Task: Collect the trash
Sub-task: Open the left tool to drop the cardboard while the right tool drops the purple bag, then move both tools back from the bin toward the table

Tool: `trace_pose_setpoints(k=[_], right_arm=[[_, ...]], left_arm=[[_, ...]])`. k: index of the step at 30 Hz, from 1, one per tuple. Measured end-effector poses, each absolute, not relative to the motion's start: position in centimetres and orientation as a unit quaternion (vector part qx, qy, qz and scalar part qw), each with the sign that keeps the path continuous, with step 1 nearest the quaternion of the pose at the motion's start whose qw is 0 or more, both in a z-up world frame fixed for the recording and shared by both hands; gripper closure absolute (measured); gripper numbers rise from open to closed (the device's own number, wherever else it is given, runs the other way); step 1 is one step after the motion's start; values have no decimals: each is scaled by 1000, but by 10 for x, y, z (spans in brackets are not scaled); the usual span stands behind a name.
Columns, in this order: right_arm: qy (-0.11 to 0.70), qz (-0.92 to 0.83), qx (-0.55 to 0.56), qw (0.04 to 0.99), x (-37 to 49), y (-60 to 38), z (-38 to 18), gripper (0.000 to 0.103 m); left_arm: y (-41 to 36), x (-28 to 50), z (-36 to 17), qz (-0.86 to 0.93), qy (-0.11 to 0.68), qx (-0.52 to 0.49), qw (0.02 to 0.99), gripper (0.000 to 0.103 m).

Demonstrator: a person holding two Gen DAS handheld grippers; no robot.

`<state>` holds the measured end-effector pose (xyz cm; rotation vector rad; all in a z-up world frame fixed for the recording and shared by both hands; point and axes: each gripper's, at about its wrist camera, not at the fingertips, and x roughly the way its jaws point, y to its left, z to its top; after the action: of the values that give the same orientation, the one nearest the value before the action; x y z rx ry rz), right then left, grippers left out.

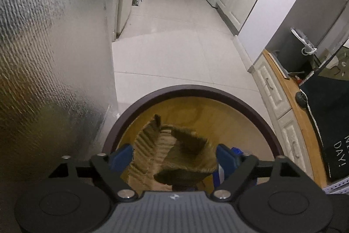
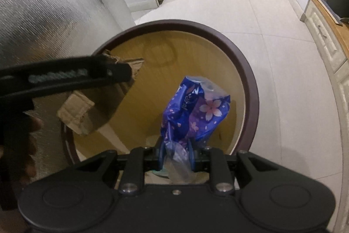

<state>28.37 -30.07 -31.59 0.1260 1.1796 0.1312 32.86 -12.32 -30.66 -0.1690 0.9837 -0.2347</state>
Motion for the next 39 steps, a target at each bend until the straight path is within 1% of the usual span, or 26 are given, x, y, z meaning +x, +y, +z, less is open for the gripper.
trace_pose_setpoints(k=[3, 5, 6, 8, 13, 14, 15, 16, 17, 18, 19, 26, 28, 30, 32, 37, 39], right_arm=[[559, 59, 53, 825, 285, -298, -318, 78], [560, 59, 50, 825, 286, -297, -317, 75], [559, 60, 48, 825, 286, -296, -316, 70], [558, 61, 44, 827, 285, -296, -315, 67], [557, 60, 38, 827, 282, -296, -311, 66], [557, 59, 34, 828, 281, -296, -309, 61], [556, 60, 32, 828, 282, -297, -309, 54], [554, 59, 29, 830, 281, -297, -307, 50], [553, 58, 26, 831, 282, -296, -306, 44], [551, 59, 22, 832, 285, -292, -305, 40], [550, 62, 19, 833, 284, -291, -303, 40], [547, 71, 16, 834, 274, -286, -295, 37], [546, 75, 13, 834, 271, -285, -290, 34], [543, 77, 9, 836, 266, -284, -284, 25], [537, 78, 7, 840, 262, -284, -277, 23], [525, 76, 8, 848, 248, -291, -259, 14], [521, 75, 8, 850, 244, -292, -254, 5]], left_arm=[[-123, 327, -305, -120, 476, -78, 868, 14], [-125, 326, -304, -128, 478, -78, 865, 9], [-125, 325, -303, -130, 479, -77, 865, 9], [-125, 322, -302, -128, 481, -77, 864, 8], [-119, 316, -299, -117, 485, -79, 863, 8], [-117, 315, -298, -114, 487, -80, 862, 8], [-116, 314, -297, -112, 489, -80, 861, 8], [-114, 312, -297, -110, 491, -80, 861, 7], [-113, 310, -296, -108, 492, -79, 860, 6], [-111, 309, -295, -106, 493, -79, 860, 4], [-110, 308, -295, -104, 495, -78, 859, 2], [-107, 299, -289, -102, 509, -74, 852, 0], [-108, 297, -286, -105, 509, -75, 851, 0], [-109, 294, -282, -106, 508, -72, 852, 0], [-108, 291, -278, -108, 506, -70, 853, 0], [-110, 282, -268, -110, 503, -66, 855, 0], [-110, 279, -263, -111, 502, -63, 855, 0]])
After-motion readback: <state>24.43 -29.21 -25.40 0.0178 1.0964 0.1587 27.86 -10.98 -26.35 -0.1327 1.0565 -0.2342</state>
